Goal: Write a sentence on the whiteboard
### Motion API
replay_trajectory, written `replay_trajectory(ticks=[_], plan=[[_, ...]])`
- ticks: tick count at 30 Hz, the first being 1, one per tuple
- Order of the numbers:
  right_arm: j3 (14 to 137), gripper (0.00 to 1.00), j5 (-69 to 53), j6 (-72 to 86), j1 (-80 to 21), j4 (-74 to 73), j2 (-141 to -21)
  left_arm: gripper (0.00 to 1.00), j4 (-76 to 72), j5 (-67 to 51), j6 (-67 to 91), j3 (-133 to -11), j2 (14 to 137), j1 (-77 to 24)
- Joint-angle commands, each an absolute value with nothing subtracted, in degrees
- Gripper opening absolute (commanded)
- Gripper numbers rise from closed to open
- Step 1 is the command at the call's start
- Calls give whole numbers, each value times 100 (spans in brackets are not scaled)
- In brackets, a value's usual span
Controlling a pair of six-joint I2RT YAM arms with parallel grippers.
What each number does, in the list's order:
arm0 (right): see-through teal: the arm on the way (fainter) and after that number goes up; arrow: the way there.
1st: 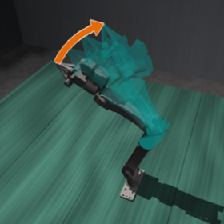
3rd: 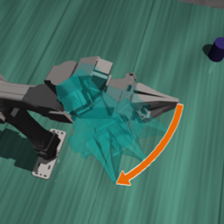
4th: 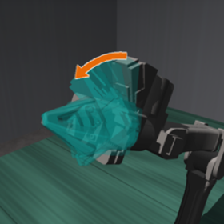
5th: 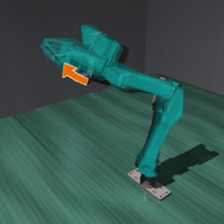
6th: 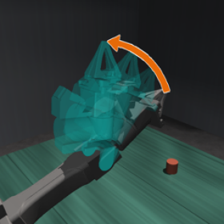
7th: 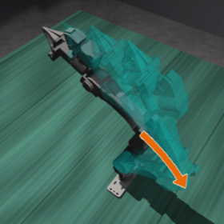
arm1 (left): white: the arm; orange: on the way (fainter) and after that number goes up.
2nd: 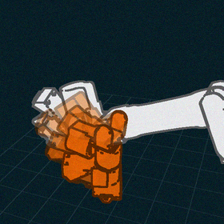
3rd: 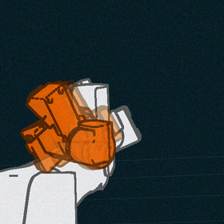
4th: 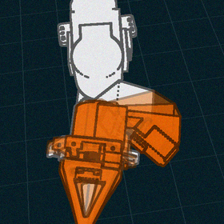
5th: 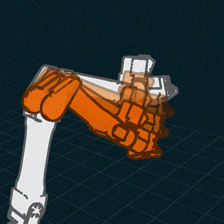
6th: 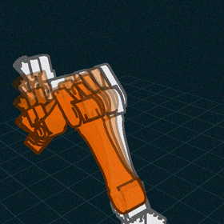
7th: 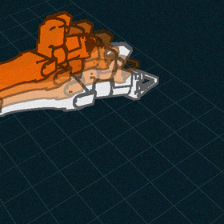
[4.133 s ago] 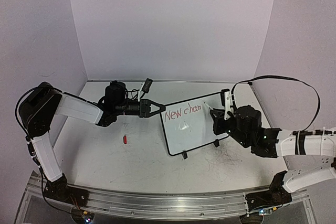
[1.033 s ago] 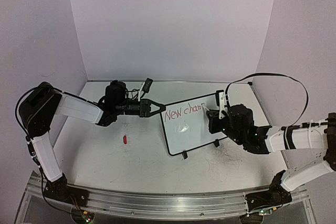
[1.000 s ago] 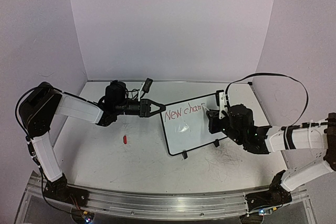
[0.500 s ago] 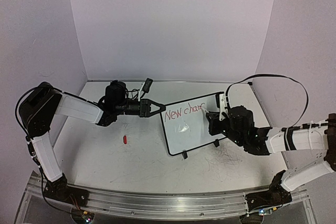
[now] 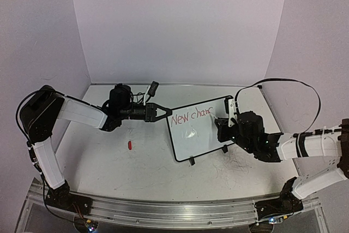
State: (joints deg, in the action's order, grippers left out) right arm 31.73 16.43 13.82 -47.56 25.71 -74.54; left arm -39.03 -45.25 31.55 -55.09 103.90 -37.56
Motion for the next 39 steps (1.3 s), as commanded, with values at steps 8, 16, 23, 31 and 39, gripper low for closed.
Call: replay_trajectory(ticks=[8, 16, 23, 31, 39], plan=[[3145, 0, 2092, 1476, -4760, 2260, -7417, 0, -3653, -4768, 3204, -5651, 10439, -3832], [3115, 0, 2106, 1317, -4753, 2542, -7108, 0, -3649, -4765, 3206, -5650, 10418, -3835], [3119, 0, 1991, 1325, -4731, 2609, -7206, 0, -3640, -4775, 3207, -5642, 10401, -3834], [3275, 0, 2034, 1222, -4683, 2670, -7398, 0, -3644, -4773, 3203, -5650, 10397, -3840], [3261, 0, 2152, 1255, -4646, 2676, -7447, 0, -3643, -4780, 3203, -5652, 10389, -3840]])
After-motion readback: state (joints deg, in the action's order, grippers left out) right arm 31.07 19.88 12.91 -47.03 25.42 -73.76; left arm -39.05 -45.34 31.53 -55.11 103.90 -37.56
